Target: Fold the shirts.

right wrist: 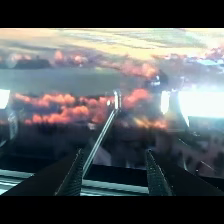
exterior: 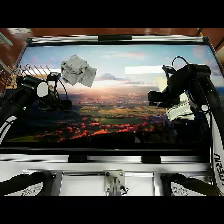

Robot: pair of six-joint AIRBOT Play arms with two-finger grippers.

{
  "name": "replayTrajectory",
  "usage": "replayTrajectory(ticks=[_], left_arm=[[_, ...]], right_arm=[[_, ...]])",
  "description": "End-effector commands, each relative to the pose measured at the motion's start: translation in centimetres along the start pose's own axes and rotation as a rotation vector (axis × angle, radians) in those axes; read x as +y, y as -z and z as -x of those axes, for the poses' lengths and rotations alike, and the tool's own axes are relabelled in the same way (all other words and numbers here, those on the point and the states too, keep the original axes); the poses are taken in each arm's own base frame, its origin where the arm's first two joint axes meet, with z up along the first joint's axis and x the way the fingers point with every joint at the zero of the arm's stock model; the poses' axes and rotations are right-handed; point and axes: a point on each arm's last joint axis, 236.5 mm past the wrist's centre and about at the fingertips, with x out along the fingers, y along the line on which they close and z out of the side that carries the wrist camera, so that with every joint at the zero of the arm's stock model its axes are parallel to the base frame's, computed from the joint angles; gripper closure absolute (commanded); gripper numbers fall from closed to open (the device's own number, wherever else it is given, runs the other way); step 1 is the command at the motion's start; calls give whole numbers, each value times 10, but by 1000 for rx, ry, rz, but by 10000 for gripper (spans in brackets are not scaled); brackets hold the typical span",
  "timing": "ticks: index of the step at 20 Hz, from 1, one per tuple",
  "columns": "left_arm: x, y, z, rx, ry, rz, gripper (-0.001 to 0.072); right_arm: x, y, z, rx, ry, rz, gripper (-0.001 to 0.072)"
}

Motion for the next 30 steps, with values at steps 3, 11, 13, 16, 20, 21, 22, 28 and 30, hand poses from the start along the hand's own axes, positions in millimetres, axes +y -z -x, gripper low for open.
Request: replayTrajectory(ticks=[3,11,13,16,20,21,22,28,30], left_arm=[[1,0,0,0,-1,1,64],[1,0,0,0,-1,1,64],[1,0,0,0,-1,1,64],[1,0,0,0,-1,2,64],[-7,-20,-3,-78,23,-3,64],[-9,-27,-3,-108,31,-3,64],[-11,-32,-2,-128,37,-3,64],[-22,-106,8,-377,130,47,94],[-6,-151,8,-426,119,90,82]], right_arm=[[0,0,0,1,0,1,203],[0,0,0,1,0,1,203],[0,0,0,1,0,1,203],[1,-1,0,-3,-1,1,203],[2,-6,0,-25,-8,-1,203],[1,-7,0,-28,-4,0,203],[0,-9,0,-38,0,1,204],[0,-39,3,-166,4,14,203],[2,-51,5,-216,-7,14,203]])
